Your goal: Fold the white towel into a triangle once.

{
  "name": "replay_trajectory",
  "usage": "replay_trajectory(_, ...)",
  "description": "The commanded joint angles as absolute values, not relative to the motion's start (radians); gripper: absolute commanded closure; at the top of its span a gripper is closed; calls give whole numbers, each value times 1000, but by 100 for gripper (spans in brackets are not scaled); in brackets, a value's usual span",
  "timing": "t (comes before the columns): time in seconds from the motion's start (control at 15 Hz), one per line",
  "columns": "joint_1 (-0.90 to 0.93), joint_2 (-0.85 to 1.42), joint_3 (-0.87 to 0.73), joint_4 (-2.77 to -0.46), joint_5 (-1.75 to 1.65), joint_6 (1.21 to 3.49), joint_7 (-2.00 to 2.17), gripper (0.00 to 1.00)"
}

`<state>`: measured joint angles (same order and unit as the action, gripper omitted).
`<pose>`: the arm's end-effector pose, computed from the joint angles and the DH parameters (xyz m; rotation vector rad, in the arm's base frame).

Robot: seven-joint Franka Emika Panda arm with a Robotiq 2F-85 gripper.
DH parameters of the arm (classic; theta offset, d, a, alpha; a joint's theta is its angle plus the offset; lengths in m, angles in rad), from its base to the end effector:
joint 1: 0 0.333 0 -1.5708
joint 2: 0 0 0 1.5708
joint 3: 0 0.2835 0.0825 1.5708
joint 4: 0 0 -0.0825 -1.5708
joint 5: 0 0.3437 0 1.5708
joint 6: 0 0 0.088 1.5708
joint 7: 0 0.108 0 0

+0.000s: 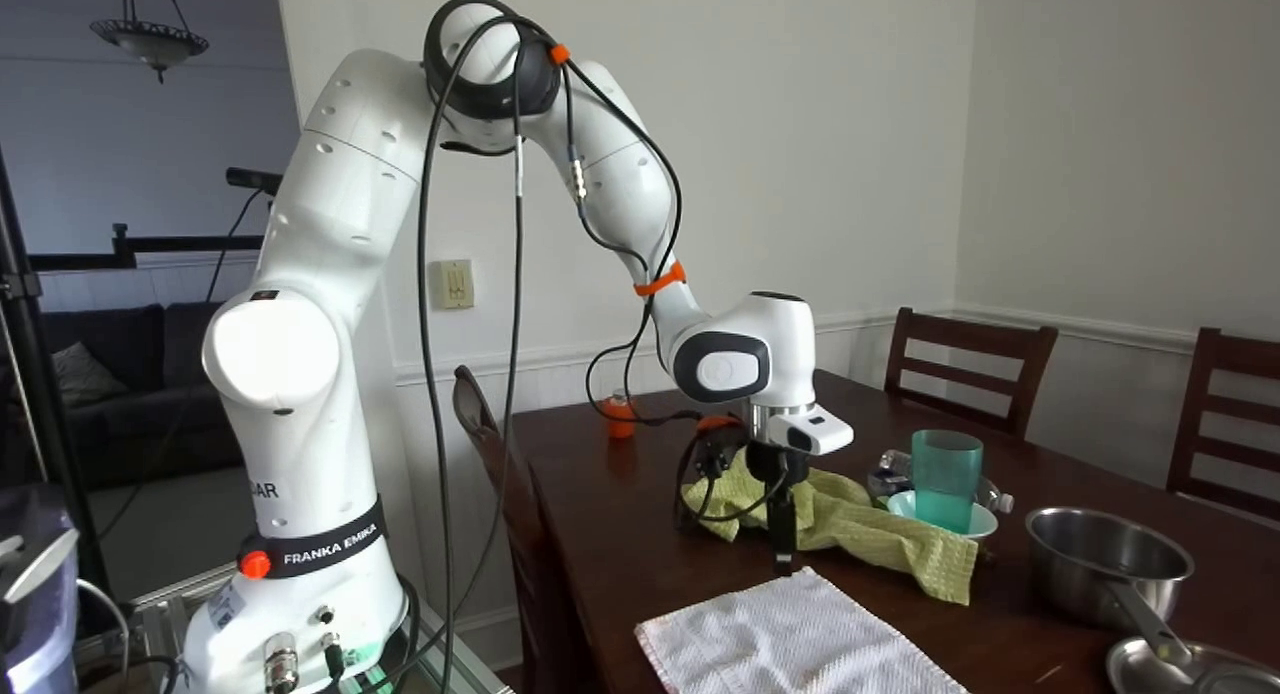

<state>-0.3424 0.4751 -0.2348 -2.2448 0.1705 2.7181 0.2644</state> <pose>0.4202 -0.2869 0.1665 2.7453 -1.4481 0.0192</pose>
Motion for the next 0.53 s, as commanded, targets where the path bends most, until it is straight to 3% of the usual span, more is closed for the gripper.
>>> replay_trajectory(0.0, -379, 524, -184, -2177, 257, 2716, 188, 0)
replay_trajectory(0.47, -349, 585, -221, -2133, 235, 2741, 212, 0)
